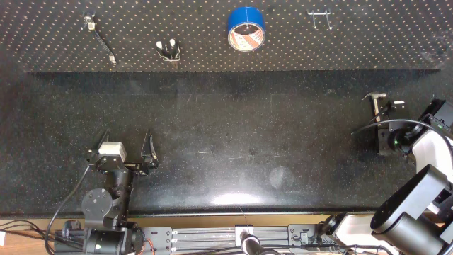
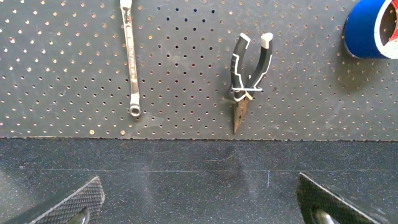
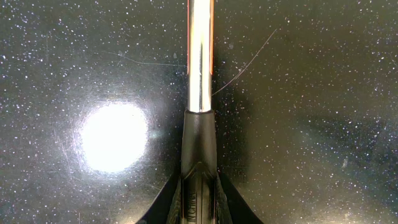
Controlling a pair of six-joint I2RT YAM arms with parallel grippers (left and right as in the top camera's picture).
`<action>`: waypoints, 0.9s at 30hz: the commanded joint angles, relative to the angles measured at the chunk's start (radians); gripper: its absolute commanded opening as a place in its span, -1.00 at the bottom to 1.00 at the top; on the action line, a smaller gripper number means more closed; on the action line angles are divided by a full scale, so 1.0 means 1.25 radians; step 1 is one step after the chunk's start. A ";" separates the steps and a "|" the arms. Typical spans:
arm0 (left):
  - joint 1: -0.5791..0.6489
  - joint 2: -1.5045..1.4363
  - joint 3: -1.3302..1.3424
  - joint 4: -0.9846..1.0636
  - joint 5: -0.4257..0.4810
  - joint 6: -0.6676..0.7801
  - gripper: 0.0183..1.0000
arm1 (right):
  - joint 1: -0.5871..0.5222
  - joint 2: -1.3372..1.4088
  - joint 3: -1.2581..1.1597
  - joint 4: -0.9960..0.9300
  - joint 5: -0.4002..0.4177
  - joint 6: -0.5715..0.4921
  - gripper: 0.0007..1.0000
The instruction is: Place Tools Onto Pegboard
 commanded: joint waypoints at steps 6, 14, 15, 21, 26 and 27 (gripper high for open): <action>-0.003 -0.008 -0.001 -0.005 0.000 0.010 0.99 | -0.002 0.016 -0.002 -0.002 0.001 -0.012 -0.73; -0.003 -0.007 -0.001 -0.005 0.000 0.010 1.00 | -0.002 0.016 -0.002 -0.002 0.001 -0.012 -0.84; -0.003 -0.007 -0.001 -0.005 0.000 0.010 0.99 | -0.002 0.016 -0.002 -0.002 0.001 -0.012 -0.84; -0.003 -0.007 -0.001 -0.005 0.000 0.010 0.99 | -0.002 0.016 -0.002 0.002 0.001 -0.012 -0.85; -0.003 -0.008 -0.001 -0.005 0.000 0.010 0.99 | -0.002 0.016 -0.002 0.004 0.001 -0.012 -0.84; -0.003 -0.008 -0.001 -0.005 0.000 0.010 0.99 | -0.002 0.016 -0.002 0.004 0.001 -0.013 -0.84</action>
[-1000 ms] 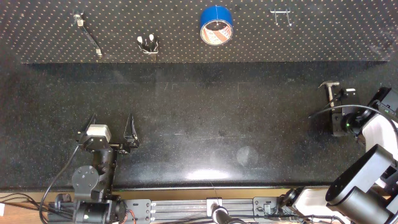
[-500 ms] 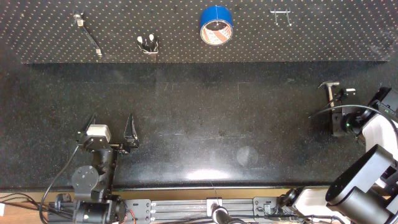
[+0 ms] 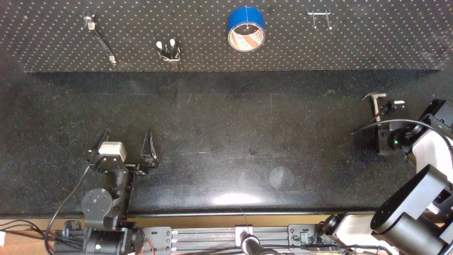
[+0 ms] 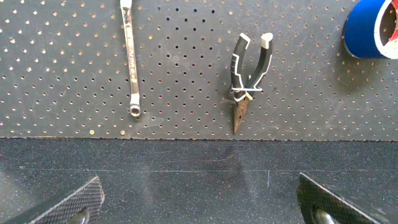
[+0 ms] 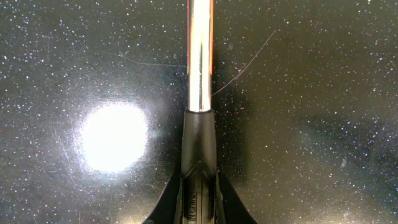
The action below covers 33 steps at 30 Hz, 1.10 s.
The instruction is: Place Tools Onto Pegboard
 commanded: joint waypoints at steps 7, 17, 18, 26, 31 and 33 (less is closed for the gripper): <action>-0.003 -0.007 -0.001 -0.005 0.000 0.010 0.99 | -0.002 0.016 -0.002 0.007 0.001 -0.012 -0.85; -0.003 -0.007 -0.001 -0.005 0.000 0.010 0.99 | -0.002 0.016 -0.002 0.010 0.001 -0.011 -0.84; -0.003 -0.007 -0.001 -0.005 0.000 0.010 0.99 | -0.002 0.016 -0.002 0.010 0.001 -0.011 -0.85; -0.003 -0.007 -0.001 -0.005 0.000 0.010 1.00 | -0.002 0.016 -0.002 0.013 0.001 -0.011 -0.85; -0.003 -0.007 -0.001 -0.005 0.000 0.010 0.99 | -0.002 0.001 -0.002 0.013 -0.002 -0.011 -0.85; -0.003 -0.007 -0.001 -0.005 0.000 0.010 0.99 | -0.002 -0.030 -0.002 0.009 -0.015 -0.011 -0.85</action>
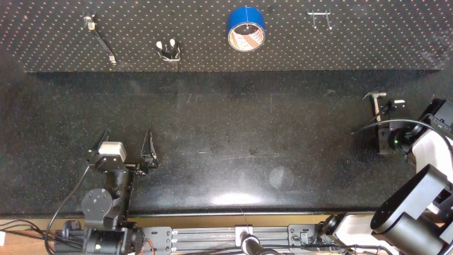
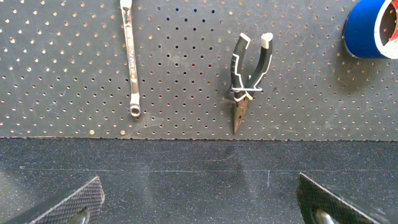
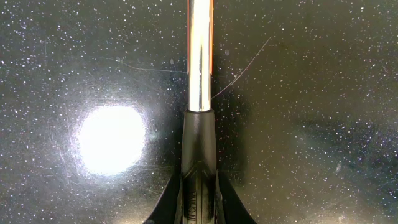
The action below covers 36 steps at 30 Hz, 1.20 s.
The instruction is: Place Tools Onto Pegboard
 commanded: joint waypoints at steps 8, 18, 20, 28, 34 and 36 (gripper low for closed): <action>-0.003 -0.007 -0.001 -0.005 0.000 0.010 0.99 | -0.002 -0.170 -0.002 -0.028 -0.068 -0.008 -0.85; -0.003 -0.007 -0.001 -0.005 0.000 0.010 0.99 | 0.076 -0.356 -0.002 -0.173 -0.126 0.001 -0.85; -0.003 -0.007 -0.001 -0.005 0.000 0.010 0.99 | 0.096 -0.388 -0.002 -0.184 -0.126 0.008 -0.85; -0.003 -0.007 -0.001 -0.005 0.000 0.010 0.99 | 0.203 -0.527 0.020 -0.196 -0.125 0.089 -0.85; -0.003 -0.007 -0.001 -0.005 0.000 0.010 0.99 | 0.272 -0.558 0.113 -0.193 -0.125 0.125 -0.85; -0.003 -0.007 -0.001 -0.005 0.000 0.010 0.99 | 0.281 -0.552 0.143 -0.192 -0.125 0.155 -0.85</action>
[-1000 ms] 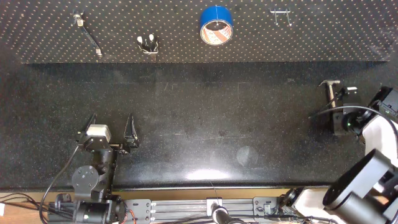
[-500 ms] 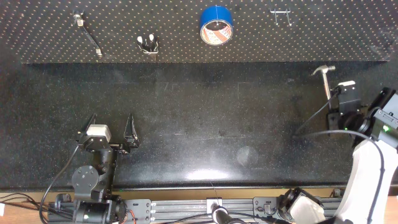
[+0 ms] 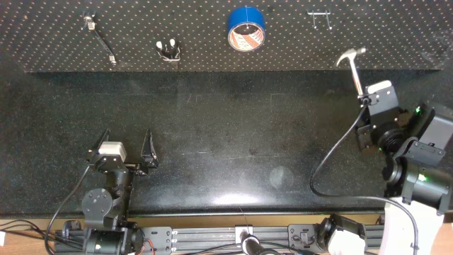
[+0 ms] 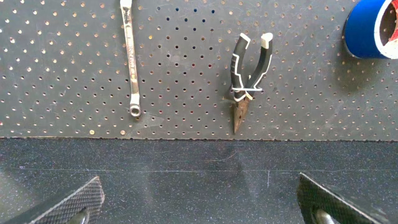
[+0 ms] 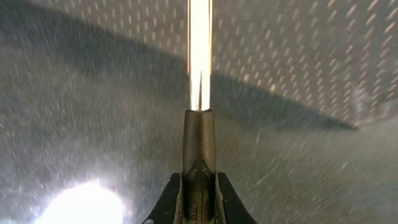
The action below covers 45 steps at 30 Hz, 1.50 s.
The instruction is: Place Tools Onto Pegboard
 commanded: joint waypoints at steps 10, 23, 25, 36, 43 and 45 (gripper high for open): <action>-0.003 -0.007 -0.001 -0.005 0.000 0.010 0.99 | 0.089 0.040 0.161 0.002 -0.018 0.111 -0.85; -0.003 -0.007 -0.001 -0.005 0.000 0.010 0.99 | 0.137 0.116 0.161 0.113 -0.022 0.276 -0.85; -0.003 -0.007 -0.001 -0.005 0.000 0.010 0.99 | 0.162 0.139 0.161 0.119 -0.026 0.275 -0.85; -0.003 -0.007 -0.001 -0.005 0.000 0.010 0.99 | 0.216 0.210 0.161 0.194 -0.027 0.385 -0.85; -0.003 -0.007 -0.001 -0.005 0.000 0.010 0.99 | 0.244 0.225 0.161 0.198 -0.025 0.435 -0.85; -0.003 -0.007 -0.001 -0.005 0.000 0.010 1.00 | 0.246 0.229 0.161 0.199 -0.025 0.441 -0.85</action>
